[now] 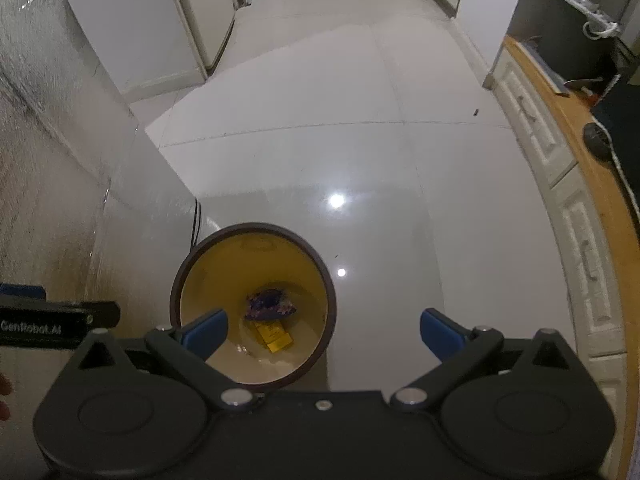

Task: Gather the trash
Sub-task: 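Move both open tools back toward the trash on the table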

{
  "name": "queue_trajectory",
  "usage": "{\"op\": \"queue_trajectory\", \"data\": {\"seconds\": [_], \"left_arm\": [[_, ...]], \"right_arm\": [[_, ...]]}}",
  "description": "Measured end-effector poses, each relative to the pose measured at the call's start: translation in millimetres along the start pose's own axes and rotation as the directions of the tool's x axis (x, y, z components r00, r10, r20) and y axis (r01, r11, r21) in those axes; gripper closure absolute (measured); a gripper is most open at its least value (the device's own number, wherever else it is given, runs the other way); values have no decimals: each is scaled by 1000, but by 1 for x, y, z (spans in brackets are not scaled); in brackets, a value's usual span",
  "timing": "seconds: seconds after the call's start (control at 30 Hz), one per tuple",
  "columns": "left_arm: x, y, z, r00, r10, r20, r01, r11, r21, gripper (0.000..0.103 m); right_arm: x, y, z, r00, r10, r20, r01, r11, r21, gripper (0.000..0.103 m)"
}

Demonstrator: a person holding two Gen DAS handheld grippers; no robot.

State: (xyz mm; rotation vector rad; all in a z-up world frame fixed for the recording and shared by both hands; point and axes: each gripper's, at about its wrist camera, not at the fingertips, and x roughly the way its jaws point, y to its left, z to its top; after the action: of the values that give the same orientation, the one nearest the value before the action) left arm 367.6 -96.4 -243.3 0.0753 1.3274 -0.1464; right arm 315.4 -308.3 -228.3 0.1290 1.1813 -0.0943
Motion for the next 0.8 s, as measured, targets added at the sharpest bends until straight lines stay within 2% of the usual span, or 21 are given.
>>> {"op": "queue_trajectory", "data": {"seconds": [0.57,0.8], "left_arm": [[-66,5,-18,994,13,106,-12,1000,-5,0],[-91,6,-25,987,8,160,-8,1000,-1,0]], "right_arm": [[-54,-8,-11,998,-2,68,2,1000,-7,0],[-82,-14,-19,992,-10,125,9,1000,4,0]]}}
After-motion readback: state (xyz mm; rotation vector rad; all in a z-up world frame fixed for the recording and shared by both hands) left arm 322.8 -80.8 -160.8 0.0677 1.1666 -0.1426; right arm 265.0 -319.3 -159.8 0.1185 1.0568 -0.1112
